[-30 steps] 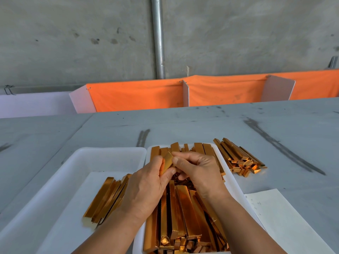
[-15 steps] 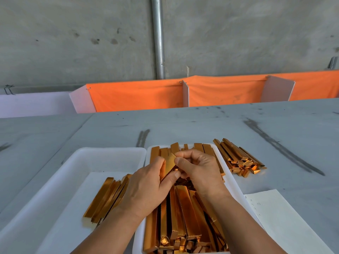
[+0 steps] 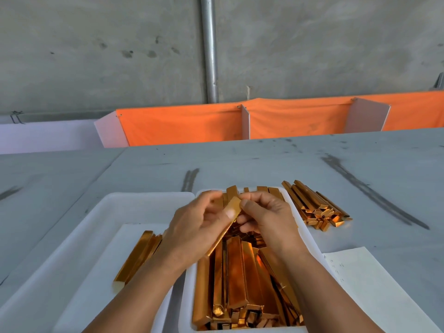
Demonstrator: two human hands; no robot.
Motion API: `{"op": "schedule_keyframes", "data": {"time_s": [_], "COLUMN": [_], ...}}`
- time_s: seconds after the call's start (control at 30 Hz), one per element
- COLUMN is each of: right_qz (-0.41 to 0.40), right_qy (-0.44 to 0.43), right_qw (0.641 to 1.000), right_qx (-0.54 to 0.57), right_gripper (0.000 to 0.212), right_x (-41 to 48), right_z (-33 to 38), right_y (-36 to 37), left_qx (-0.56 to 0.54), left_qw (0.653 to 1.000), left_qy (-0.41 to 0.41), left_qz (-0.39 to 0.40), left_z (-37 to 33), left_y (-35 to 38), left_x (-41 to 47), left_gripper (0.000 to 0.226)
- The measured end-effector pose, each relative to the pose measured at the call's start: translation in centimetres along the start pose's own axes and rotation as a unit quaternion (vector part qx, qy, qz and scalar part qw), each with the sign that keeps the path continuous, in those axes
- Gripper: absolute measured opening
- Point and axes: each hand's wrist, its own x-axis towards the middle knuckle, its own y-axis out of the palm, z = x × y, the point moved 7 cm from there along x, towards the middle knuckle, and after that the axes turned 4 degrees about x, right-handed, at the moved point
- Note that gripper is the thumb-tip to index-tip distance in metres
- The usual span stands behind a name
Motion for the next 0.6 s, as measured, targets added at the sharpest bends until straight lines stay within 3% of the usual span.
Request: {"op": "schedule_keyframes", "data": {"time_s": [0.13,0.27,0.4,0.6], "right_qz": [0.063,0.159,0.172,0.136], "right_qy": [0.037,0.053,0.031,-0.008], "right_qw": [0.997,0.977,0.959,0.962], "right_qx": [-0.033,-0.134,-0.225,-0.236], "right_gripper": [0.014,0.013,0.01,0.012], "right_x": [-0.4,-1.4,-1.5,-1.4], "right_z": [-0.5,-1.2,-1.5,-1.1], "right_y": [0.8,2.4,2.9,2.6], "left_qx": [-0.074,-0.009,0.179,0.33], "left_qw": [0.988,0.977,0.955,0.861], "left_qy": [-0.055,-0.132,-0.212,-0.383], "left_qz": [-0.121,-0.169,-0.106,0.057], "left_z": [1.0,3.8,8.0,14.9], "left_y": [-3.9,-6.6,-8.0,-6.3], "left_x": [0.3,0.7,0.9,-2.0], "left_gripper": [0.032,0.017,0.023,0.058]}}
